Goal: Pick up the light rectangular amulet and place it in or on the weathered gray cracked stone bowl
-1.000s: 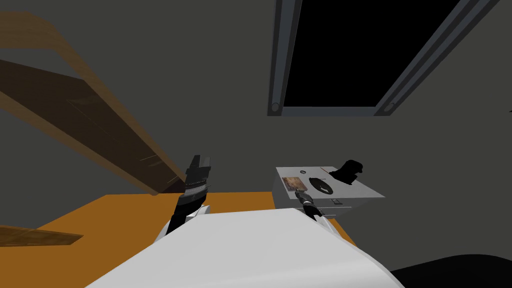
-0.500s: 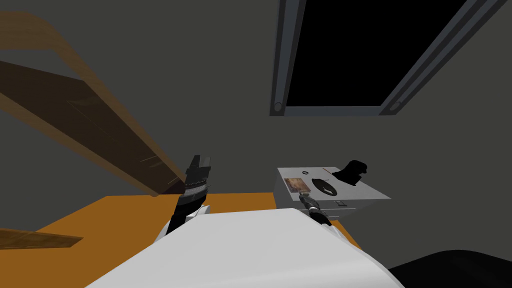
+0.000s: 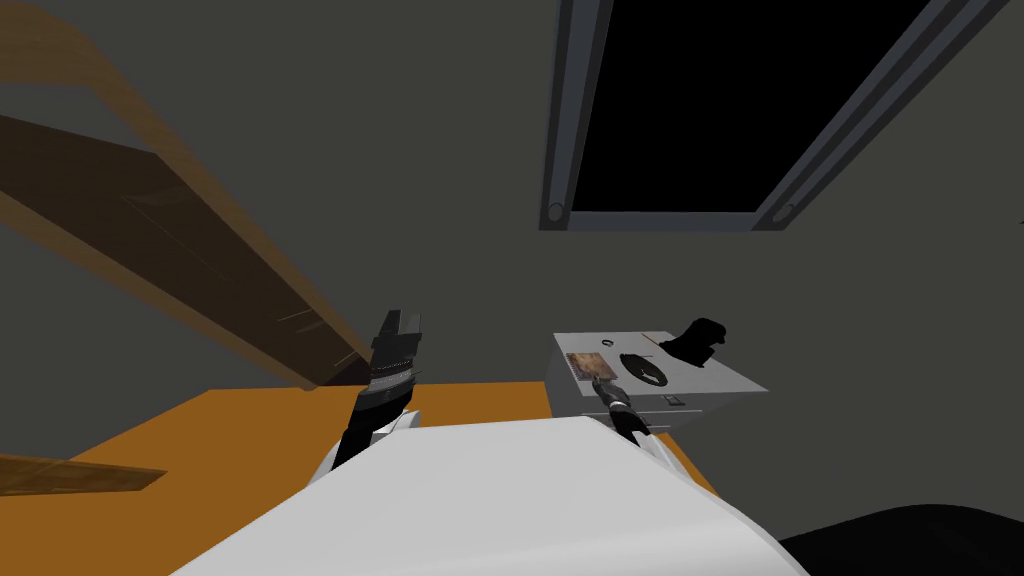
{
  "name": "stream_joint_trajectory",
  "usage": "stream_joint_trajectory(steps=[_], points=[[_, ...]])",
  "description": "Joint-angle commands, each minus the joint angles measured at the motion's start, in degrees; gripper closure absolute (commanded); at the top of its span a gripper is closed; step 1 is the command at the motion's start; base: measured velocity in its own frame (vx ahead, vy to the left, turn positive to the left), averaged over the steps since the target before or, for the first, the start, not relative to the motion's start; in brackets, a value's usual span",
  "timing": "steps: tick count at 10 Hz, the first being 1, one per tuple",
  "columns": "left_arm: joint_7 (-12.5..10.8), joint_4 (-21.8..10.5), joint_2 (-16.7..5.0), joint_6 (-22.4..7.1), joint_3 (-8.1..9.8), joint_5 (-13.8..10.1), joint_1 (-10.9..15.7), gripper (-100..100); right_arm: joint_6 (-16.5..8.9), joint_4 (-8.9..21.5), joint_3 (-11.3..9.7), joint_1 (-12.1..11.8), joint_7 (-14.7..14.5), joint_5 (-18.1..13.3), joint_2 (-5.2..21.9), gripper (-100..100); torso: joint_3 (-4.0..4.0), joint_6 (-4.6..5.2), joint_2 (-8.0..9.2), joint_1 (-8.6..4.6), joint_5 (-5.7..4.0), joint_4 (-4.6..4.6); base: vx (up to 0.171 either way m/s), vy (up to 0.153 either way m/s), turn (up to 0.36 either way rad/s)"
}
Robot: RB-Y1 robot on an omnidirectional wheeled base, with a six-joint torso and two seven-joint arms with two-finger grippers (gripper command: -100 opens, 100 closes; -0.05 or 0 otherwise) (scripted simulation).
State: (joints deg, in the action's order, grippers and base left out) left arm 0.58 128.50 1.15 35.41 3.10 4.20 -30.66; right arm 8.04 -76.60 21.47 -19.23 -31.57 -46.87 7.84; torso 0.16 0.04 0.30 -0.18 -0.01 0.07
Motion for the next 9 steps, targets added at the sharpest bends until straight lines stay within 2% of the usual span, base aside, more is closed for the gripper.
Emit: stream_joint_trajectory(steps=[1,9], points=[[0.00,0.00,0.00,0.00,0.00,0.00,0.00,0,-0.96,-0.32,-0.01,1.76,-0.19,0.34,-0.11,100,0.00,0.00,0.00,0.00,0.00,0.00,-0.088,-0.034,-0.005],[0.00,0.00,0.00,0.00,0.00,0.00,0.00,0,-5.69,-2.82,0.11,10.09,-2.13,1.29,-1.45,100,0.03,-0.01,0.04,-0.16,-0.03,0.02,-0.081,-0.047,-0.004]])
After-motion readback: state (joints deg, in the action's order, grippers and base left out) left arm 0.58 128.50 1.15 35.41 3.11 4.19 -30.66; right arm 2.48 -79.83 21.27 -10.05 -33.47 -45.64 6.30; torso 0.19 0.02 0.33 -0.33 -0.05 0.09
